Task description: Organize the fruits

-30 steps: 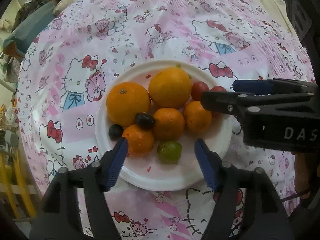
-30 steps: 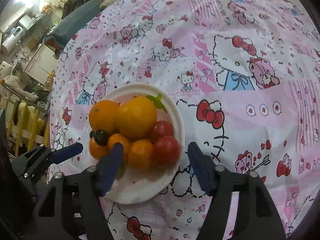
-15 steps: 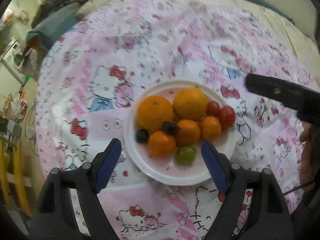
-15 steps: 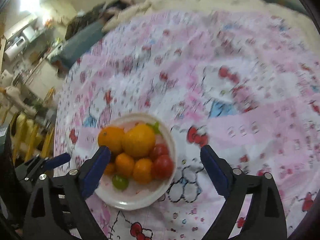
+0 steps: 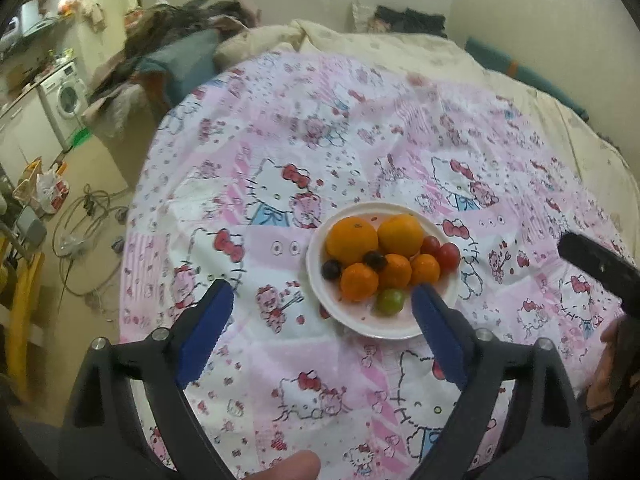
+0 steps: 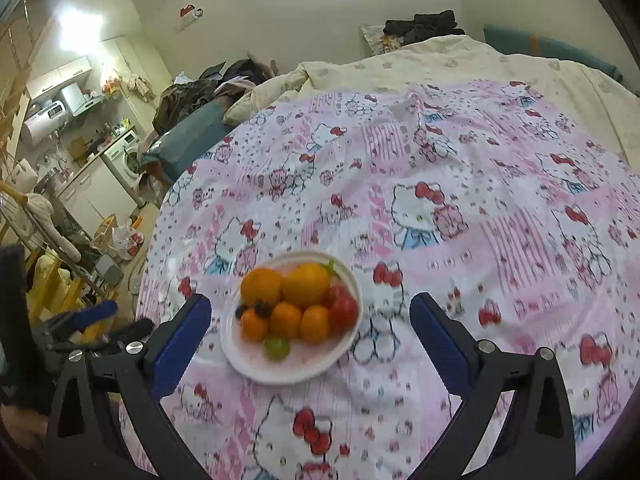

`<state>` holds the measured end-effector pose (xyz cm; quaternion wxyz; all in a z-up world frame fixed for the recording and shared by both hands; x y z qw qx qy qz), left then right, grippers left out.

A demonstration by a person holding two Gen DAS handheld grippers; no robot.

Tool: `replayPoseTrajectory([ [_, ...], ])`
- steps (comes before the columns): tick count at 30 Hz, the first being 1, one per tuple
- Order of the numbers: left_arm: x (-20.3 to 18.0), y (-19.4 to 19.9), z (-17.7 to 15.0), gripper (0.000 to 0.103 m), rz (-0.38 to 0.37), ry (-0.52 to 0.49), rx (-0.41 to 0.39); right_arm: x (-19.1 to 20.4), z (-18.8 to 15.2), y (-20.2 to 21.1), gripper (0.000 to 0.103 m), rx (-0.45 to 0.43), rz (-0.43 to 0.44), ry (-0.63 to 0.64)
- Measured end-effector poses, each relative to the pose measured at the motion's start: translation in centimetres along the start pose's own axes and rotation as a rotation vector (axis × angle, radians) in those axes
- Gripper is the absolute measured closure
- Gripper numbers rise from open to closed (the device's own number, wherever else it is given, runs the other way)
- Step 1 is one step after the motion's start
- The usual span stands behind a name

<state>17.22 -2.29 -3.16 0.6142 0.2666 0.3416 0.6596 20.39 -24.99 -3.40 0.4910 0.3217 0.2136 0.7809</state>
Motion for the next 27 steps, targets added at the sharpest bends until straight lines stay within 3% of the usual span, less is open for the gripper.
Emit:
replayPoseTrajectory([
  [6, 1.7, 1.5, -1.7, 0.013, -0.033, 0.051, -0.011, 0.2, -2.8, 2.7, 0.001, 0.007, -0.007, -0.052],
  [10, 2.2, 3.4, -2.4, 0.000, -0.036, 0.069, -0.064, 1.1, -4.1, 4.2, 0.001, -0.011, -0.038, -0.036],
  [17, 2.5, 4.9, -3.3, 0.000, -0.017, 0.067, -0.120, 2.2, -5.6, 5.6, 0.001, -0.033, -0.084, -0.022],
  [24, 1.8, 6.1, -3.0, 0.000, 0.011, 0.017, -0.219, 3.5, -5.6, 4.5, 0.001, -0.042, -0.129, 0.045],
  [27, 1.5, 5.8, -3.1, 0.000, 0.009, 0.008, -0.212, 3.9, -5.6, 3.9, 0.000, -0.047, -0.123, 0.043],
])
Point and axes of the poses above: each gripper's, at about its wrist camera, not at the fingertips, and y roughly against the way its jaws point, x to its left, z to its top, the point moved 6 cm from there along -y, roughly the way its jaws point, and after that the axes turned 7 degrees about y, right-handed, at the moved point
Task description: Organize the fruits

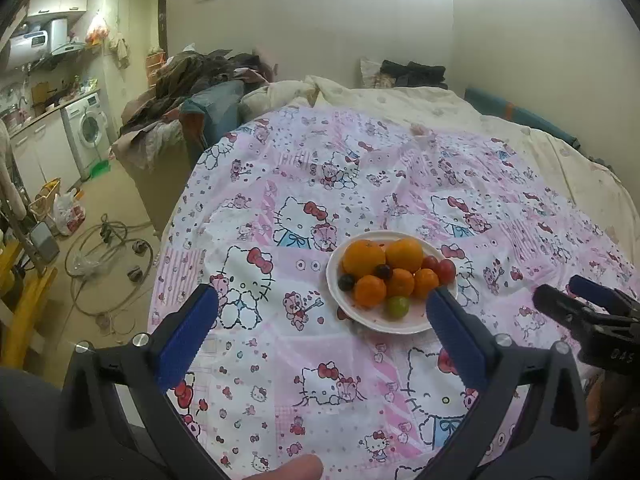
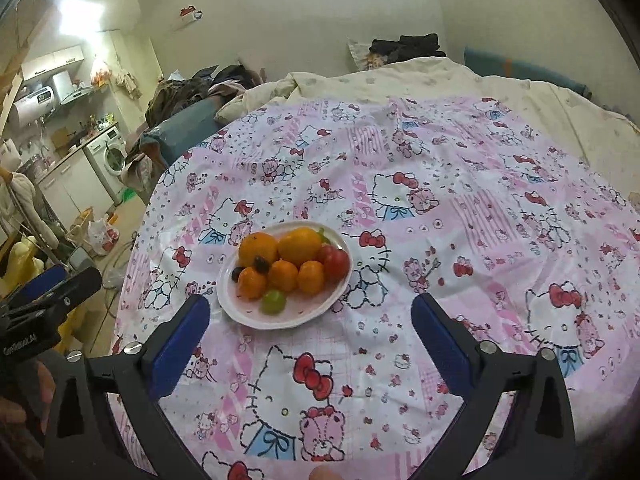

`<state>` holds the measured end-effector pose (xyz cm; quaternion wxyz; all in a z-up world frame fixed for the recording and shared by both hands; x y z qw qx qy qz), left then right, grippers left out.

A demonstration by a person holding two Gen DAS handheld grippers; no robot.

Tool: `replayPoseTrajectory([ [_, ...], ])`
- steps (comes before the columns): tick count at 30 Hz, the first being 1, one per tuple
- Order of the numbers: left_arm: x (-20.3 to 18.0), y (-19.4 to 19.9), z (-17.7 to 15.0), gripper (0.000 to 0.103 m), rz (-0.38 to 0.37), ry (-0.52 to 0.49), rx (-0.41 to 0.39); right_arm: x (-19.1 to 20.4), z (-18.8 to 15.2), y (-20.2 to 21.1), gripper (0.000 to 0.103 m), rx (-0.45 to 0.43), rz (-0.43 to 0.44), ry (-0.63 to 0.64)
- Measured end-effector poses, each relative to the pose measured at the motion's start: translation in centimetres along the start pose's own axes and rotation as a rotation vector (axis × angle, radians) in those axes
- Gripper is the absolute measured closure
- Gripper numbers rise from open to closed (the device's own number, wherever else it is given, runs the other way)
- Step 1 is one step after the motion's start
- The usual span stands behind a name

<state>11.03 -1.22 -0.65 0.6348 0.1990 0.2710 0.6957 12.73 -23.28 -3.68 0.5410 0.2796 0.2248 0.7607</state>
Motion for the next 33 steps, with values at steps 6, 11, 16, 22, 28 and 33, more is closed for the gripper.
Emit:
replayPoseTrajectory([
  [6, -0.67, -0.10, -0.43, 0.000, -0.016, -0.017, 0.015, 0.88, -0.03, -0.25, 0.000, -0.029, -0.030, 0.051],
  [11, -0.93, -0.01, -0.74, 0.000, -0.019, -0.025, 0.020, 1.02, 0.08, -0.15, 0.000, -0.038, -0.053, 0.068],
  [16, -0.88, -0.02, -0.88, 0.000, -0.020, -0.027, 0.026, 0.96, 0.16, -0.09, 0.000, -0.042, -0.050, 0.066],
  [22, -0.86, -0.04, -0.89, 0.000, -0.020, -0.028, 0.025, 0.92, 0.21, -0.07, 0.000, -0.045, -0.049, 0.069],
  [28, -0.87, -0.08, -0.91, 0.000, -0.021, -0.027, 0.026, 0.96, 0.28, 0.00, 0.000, -0.046, -0.050, 0.069],
  [33, -0.87, -0.08, -0.90, 0.000, -0.022, -0.029, 0.026, 0.99, 0.37, 0.10, 0.000, -0.046, -0.050, 0.069],
])
Point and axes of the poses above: each gripper's, at about its wrist camera, not at the fingertips, and y roughly against the way its jaws point, x to its left, z to its top, the point moved 6 cm from there along -y, roughly the way its jaws point, and after that the axes turned 7 degrees about y, right-handed, at the moved point
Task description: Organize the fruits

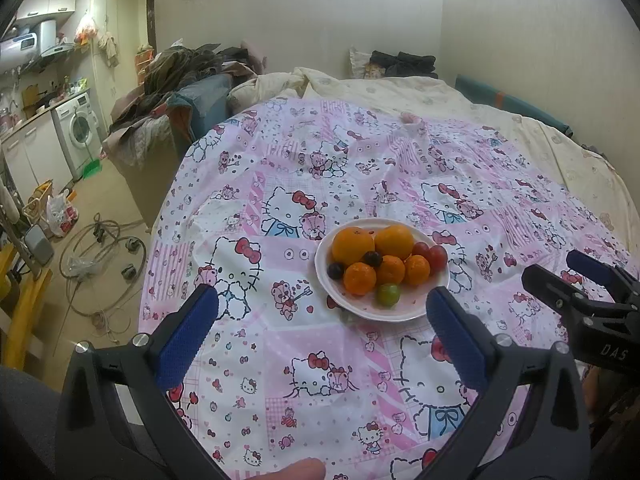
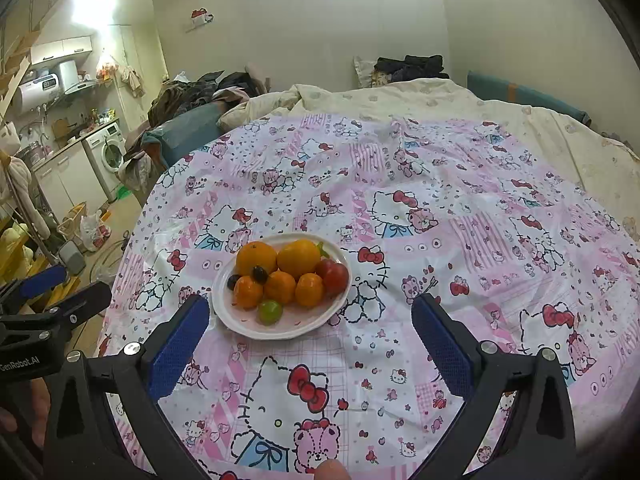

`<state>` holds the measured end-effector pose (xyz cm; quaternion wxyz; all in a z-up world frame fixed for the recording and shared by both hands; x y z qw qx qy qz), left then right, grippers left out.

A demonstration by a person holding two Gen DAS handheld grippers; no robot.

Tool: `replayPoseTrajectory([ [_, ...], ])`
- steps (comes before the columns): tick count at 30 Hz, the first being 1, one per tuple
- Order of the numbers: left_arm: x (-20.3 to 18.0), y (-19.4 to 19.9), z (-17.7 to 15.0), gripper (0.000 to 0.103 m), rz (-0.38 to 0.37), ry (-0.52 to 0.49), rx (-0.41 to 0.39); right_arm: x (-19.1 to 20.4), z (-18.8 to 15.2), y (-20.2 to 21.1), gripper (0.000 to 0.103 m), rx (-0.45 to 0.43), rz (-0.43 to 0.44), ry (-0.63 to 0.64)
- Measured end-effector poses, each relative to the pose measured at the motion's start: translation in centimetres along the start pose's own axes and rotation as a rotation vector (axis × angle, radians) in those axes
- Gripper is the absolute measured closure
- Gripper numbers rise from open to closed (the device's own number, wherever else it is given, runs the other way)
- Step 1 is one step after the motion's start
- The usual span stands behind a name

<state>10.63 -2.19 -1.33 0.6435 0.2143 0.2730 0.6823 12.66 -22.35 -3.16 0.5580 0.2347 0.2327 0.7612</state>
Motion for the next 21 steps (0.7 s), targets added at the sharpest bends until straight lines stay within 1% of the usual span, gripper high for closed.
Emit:
replayPoseTrajectory([
  [8, 0.00, 0.03, 0.01, 0.000, 0.001, 0.001, -0.001, 0.08, 0.21, 0.12, 0.000, -0.007, -0.007, 0.012],
  [21, 0.03, 0.06, 0.01, 0.000, 0.002, 0.001, -0.001, -0.10, 0.22, 0.19, 0.000, -0.004, -0.006, -0.004],
])
Point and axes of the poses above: each gripper's, at about its wrist camera, not at the fingertips, and y roughly against the way its jaws point, x to its left, z to its top, the point moved 6 cm from there along -y, roughly the way its jaws point, and after that the axes turned 7 degrees about y, right-handed, at the moved point
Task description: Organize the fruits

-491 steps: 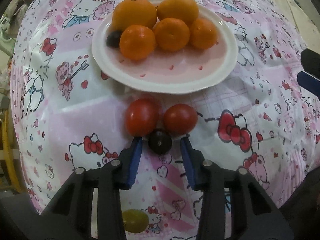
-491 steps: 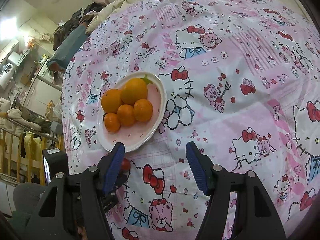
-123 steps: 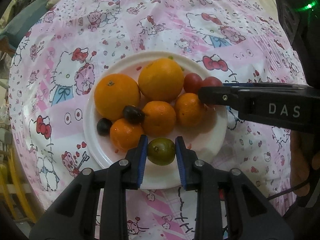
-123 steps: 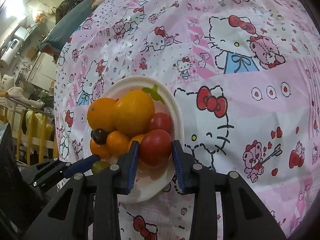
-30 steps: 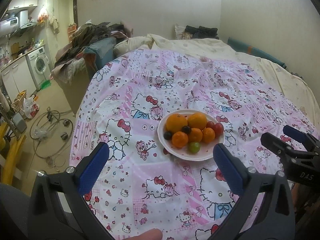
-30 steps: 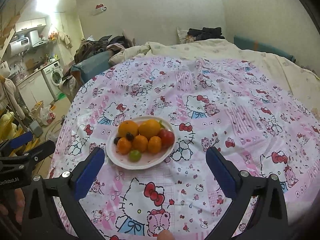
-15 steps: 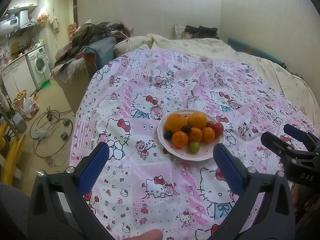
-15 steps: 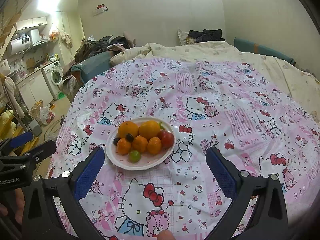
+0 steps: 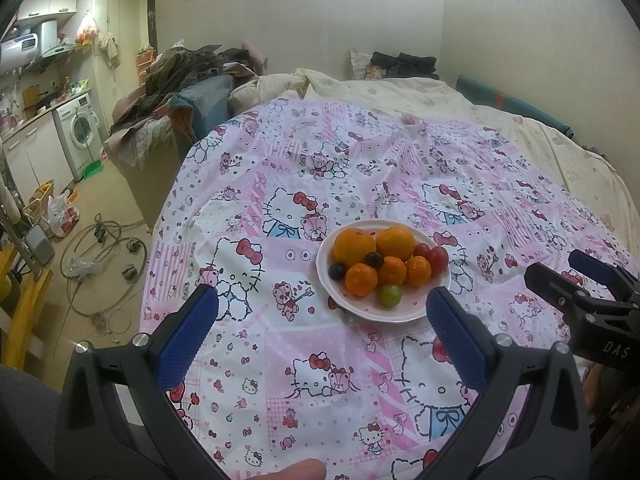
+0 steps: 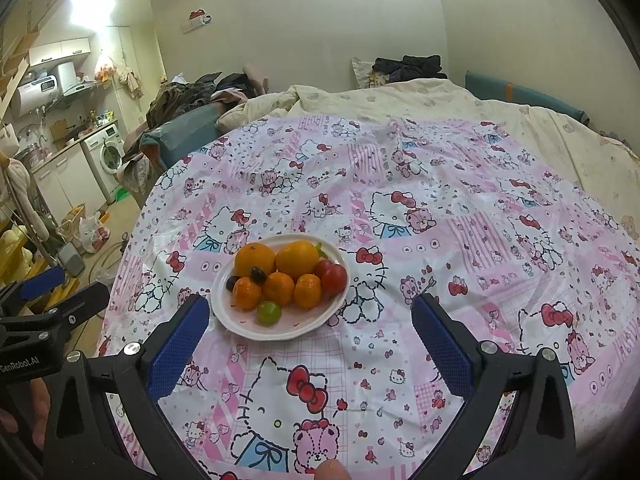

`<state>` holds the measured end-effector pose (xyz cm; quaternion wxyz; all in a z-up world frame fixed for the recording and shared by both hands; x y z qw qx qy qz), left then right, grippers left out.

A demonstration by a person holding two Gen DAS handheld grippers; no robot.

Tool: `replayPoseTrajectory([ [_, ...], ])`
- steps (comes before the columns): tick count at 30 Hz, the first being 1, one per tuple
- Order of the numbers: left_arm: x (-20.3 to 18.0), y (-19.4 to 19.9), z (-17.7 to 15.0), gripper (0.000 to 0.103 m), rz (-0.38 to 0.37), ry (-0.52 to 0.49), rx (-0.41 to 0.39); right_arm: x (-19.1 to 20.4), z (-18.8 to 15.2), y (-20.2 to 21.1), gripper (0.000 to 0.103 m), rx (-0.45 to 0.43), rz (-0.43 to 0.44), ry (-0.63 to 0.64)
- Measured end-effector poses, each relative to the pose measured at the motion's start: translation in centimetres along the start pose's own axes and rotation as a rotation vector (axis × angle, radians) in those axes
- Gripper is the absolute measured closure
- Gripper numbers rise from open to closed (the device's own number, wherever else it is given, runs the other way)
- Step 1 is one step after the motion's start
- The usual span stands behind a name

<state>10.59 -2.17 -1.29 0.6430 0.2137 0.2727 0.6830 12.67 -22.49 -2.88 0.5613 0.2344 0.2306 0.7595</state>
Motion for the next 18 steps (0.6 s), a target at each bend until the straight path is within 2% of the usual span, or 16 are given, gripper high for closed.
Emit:
replayPoseTrajectory([
  [18, 0.03, -0.01, 0.02, 0.000, -0.002, 0.005, 0.000, 0.09, -0.04, -0.01, 0.000, 0.000, 0.006, -0.002],
])
Point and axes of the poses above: each gripper's, at about its wrist camera, not at the fingertips, and y roughly against the way its jaws point, x to its left, z to its top, the point moved 6 cm from there along -y, roughly the way its jaws point, and after that the axes turned 7 degrees about y, right-handed, at the moved point
